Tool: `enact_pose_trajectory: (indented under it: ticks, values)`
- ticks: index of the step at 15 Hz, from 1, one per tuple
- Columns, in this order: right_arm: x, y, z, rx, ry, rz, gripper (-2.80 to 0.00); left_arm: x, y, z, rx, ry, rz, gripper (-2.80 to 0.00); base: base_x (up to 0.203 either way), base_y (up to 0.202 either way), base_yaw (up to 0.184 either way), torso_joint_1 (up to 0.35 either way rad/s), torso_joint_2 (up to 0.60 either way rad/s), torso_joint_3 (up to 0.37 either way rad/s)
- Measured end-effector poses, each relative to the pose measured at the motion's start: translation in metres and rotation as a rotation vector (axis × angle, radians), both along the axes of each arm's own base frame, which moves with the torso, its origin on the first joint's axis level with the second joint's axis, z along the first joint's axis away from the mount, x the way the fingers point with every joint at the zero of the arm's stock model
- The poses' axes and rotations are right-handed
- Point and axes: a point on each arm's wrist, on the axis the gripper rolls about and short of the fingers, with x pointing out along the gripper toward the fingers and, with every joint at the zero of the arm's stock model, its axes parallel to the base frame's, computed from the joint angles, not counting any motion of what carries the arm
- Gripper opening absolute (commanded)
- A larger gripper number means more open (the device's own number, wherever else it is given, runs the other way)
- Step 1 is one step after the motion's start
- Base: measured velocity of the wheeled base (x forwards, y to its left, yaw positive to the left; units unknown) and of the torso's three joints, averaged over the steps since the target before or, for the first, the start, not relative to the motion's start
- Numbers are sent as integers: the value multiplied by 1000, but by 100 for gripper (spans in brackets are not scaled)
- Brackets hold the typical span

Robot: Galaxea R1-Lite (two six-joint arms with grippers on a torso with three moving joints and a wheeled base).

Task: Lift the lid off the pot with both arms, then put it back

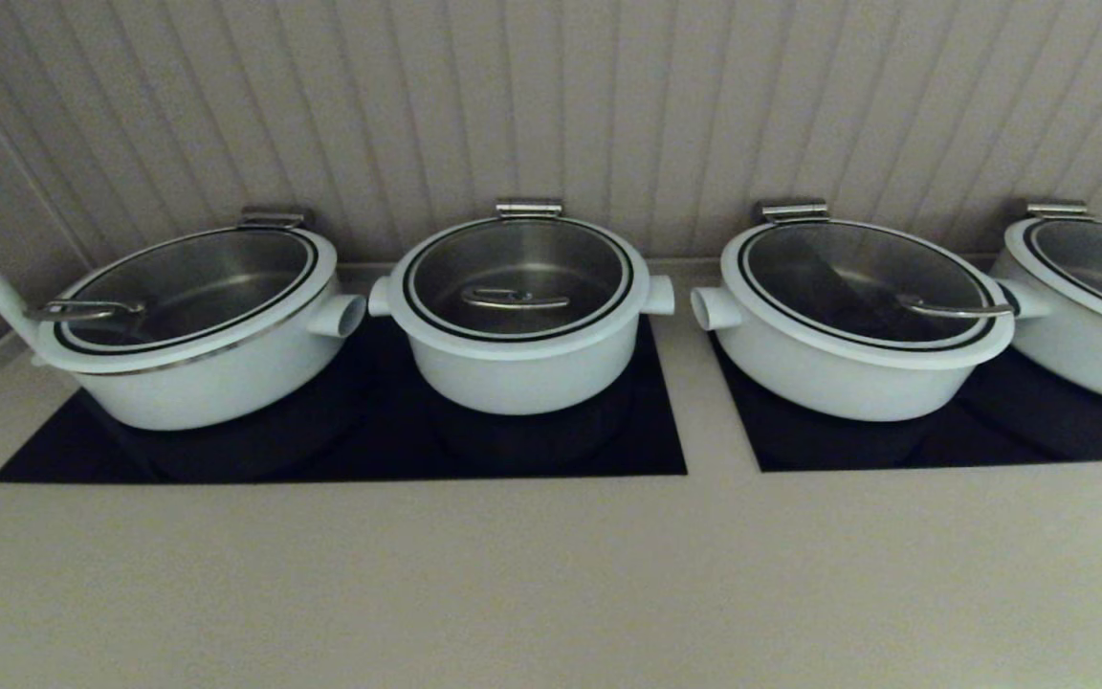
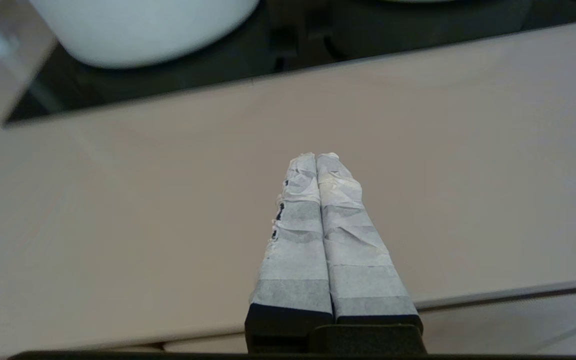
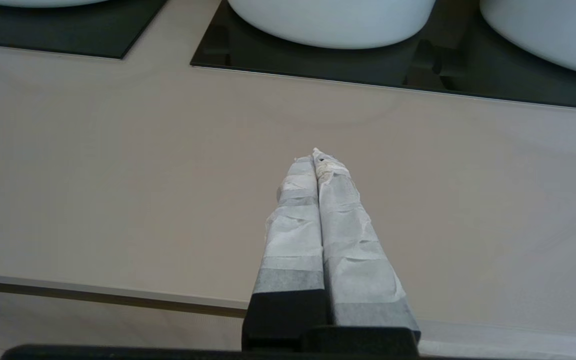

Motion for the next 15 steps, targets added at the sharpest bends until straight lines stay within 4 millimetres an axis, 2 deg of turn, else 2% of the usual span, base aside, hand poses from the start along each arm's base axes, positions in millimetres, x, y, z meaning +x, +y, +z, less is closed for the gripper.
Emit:
enact_pose_trajectory:
  ticks: [15]
  values:
    - [0, 0, 0, 6, 1, -16, -280, -1, 1, -2, -54, -11, 33, -280, 0, 0, 0, 0, 0, 0]
